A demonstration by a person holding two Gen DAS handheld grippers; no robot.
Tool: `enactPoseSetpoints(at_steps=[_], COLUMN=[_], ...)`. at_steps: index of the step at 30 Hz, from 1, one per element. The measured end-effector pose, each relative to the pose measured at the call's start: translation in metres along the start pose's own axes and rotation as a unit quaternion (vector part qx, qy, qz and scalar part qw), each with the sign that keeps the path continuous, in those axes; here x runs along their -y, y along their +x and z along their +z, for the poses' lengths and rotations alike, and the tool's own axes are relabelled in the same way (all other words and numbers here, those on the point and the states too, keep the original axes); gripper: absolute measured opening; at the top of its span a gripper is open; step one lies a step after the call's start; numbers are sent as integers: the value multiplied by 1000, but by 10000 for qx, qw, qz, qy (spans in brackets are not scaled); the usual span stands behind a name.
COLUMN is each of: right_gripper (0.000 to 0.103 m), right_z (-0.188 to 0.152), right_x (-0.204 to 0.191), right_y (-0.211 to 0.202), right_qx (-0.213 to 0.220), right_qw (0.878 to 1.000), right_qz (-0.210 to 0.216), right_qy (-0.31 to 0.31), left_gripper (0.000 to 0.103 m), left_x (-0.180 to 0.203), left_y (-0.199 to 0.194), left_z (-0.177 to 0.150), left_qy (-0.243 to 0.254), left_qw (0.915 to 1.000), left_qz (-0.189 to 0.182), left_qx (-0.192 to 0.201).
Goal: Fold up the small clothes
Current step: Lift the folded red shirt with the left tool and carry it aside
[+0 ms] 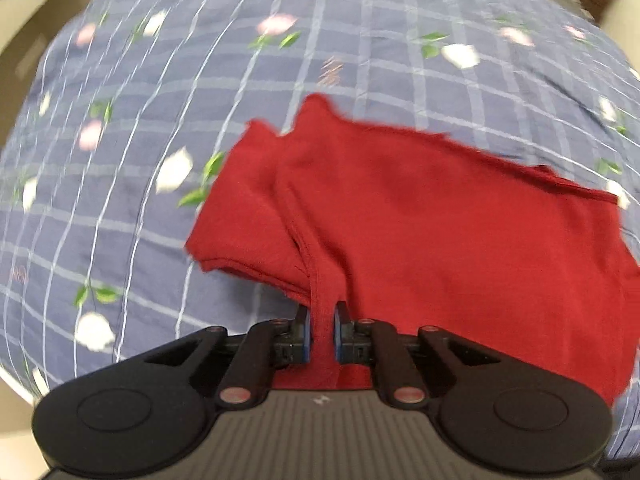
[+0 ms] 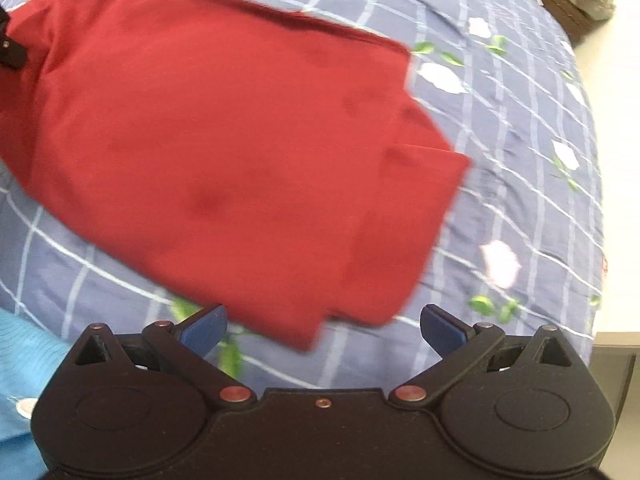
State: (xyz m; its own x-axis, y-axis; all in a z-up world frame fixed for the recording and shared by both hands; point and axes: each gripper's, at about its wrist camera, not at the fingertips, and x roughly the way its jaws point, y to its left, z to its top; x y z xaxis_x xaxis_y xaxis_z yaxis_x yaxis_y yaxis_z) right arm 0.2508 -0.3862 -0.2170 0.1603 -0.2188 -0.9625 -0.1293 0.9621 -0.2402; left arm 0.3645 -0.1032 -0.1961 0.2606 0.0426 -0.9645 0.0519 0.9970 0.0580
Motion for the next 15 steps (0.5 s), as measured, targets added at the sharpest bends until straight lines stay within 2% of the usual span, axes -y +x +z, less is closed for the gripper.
enactPoseSetpoints(at_steps=[3,6,11,15], right_gripper=[103,103,103,103], right_z=[-10,-19,-37,-53], right_x=[27,46,74,95], right_y=[-2,-2,2,7], right_qx=[23,11,-51,-156], right_qw=[9999,9999,9998,9997], right_qz=[-24,-40,-53,-69], right_qy=[128,161,188,190], left_gripper=[10,9,9,9], left_x=[40,85,158,210], left_y=[-21,-43,-62,-58], left_z=[-2,-9,-30,-54], left_qy=[452,1052,2042,2690], left_qw=[9986,9929,9756,9598], left_qz=[-41,-54,-247,-485], left_qx=[287,559,775,637])
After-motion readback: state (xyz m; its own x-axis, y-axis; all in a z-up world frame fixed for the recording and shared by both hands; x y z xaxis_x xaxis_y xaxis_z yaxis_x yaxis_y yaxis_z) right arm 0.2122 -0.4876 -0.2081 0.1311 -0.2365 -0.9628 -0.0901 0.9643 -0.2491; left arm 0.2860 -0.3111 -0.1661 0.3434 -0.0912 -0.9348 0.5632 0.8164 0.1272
